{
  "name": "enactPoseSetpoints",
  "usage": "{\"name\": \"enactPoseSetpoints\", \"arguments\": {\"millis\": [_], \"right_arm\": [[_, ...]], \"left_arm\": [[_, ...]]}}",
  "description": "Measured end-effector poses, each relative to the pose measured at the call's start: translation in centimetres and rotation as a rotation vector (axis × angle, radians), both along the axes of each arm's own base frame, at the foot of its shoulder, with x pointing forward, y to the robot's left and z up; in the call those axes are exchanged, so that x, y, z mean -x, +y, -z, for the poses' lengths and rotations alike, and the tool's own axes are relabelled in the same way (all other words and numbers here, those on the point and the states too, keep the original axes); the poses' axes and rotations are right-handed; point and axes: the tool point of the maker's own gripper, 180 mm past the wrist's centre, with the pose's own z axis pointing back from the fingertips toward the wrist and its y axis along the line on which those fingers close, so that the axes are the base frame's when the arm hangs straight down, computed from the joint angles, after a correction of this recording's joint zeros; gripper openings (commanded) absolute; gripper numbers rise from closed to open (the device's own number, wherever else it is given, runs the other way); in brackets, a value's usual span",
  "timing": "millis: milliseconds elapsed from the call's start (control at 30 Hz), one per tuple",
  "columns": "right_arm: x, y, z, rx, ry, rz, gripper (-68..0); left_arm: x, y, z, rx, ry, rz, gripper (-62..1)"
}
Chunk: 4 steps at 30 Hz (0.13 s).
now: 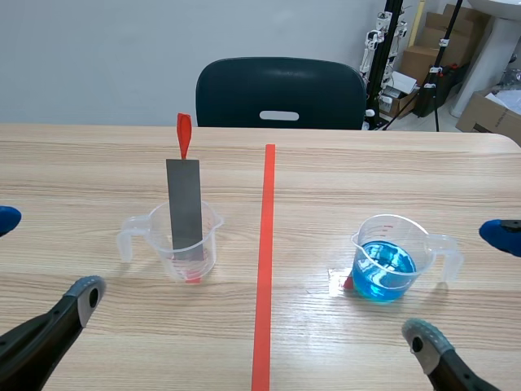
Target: Do the redox reaction experiment. return to the home posture
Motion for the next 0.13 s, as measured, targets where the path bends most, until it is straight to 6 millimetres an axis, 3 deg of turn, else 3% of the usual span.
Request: {"name": "enactPoseSetpoints", "arguments": {"millis": [133], "right_arm": [[0.00,0.00,0.00,0.000,0.000,0.000,0.4]], "left_arm": [[0.00,0.00,0.00,0.000,0.000,0.000,1.4]]}}
